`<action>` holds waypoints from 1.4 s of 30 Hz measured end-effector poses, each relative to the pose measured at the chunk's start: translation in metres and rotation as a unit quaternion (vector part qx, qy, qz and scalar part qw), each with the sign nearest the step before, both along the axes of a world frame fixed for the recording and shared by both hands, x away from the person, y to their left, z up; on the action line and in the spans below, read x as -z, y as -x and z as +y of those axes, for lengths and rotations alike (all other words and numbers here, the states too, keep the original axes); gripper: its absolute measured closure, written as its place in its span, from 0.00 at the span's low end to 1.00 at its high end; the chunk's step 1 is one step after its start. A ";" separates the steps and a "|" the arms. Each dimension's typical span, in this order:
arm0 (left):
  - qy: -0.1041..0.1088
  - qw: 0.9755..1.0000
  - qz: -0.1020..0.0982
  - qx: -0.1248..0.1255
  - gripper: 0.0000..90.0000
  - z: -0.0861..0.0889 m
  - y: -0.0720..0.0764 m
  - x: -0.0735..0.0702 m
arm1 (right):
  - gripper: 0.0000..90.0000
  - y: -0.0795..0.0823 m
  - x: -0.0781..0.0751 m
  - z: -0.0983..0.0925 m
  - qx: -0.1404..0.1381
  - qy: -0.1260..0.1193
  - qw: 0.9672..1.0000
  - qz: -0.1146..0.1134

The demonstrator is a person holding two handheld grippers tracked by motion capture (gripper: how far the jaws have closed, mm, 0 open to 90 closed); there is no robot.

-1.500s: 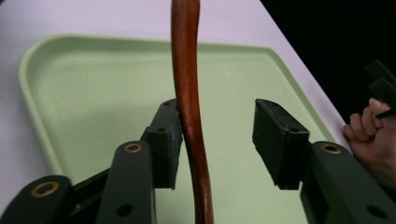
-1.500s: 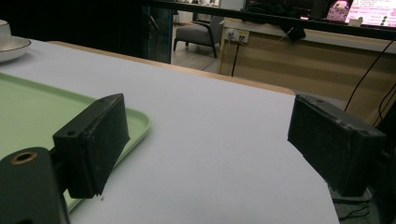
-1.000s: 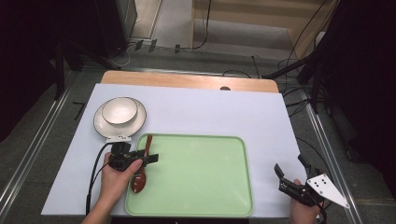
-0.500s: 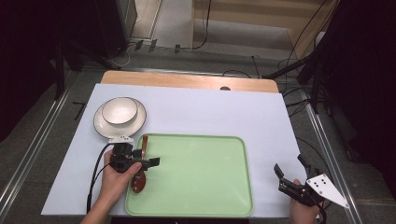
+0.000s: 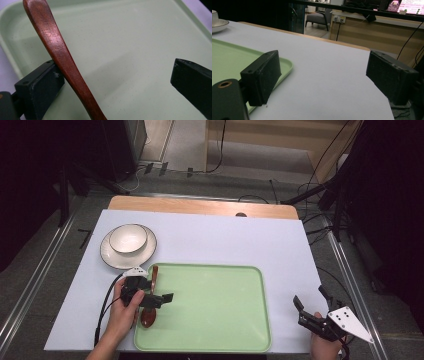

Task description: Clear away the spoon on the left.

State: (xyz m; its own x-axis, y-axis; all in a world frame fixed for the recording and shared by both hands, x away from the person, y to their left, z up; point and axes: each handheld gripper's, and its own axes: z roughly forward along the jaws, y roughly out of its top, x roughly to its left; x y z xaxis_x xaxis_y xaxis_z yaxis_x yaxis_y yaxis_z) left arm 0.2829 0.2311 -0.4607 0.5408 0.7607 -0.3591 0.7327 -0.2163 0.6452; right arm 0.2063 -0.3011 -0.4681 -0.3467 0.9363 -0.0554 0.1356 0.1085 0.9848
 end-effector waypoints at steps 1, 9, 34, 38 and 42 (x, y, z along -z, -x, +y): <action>-0.007 1.000 -0.002 0.003 0.00 -0.001 0.000 0.000 | 0.15 0.000 0.000 0.000 0.000 0.000 1.000 0.000; -0.037 0.999 -0.012 0.003 0.00 -0.007 0.001 -0.001 | 0.15 0.000 0.000 0.000 0.000 0.000 1.000 0.000; 0.012 0.999 -0.044 -0.007 0.00 0.009 0.009 -0.009 | 0.15 0.000 0.000 0.000 -0.001 0.000 1.000 0.000; 0.019 0.998 -0.052 -0.014 0.00 0.015 0.010 -0.010 | 0.15 0.000 0.000 0.000 -0.001 -0.001 1.000 0.000; 0.030 0.998 -0.059 -0.021 0.00 0.022 0.013 -0.012 | 0.15 0.000 0.000 0.000 -0.001 -0.002 1.000 0.000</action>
State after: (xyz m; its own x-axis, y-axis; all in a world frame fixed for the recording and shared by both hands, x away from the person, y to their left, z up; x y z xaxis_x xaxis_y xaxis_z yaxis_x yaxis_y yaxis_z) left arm 0.2703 0.2529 -0.4486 0.5496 0.7628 -0.3409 0.6593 -0.1453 0.7378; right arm 0.2060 -0.3012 -0.4680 -0.3478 0.9361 -0.0526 0.1354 0.1057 0.9851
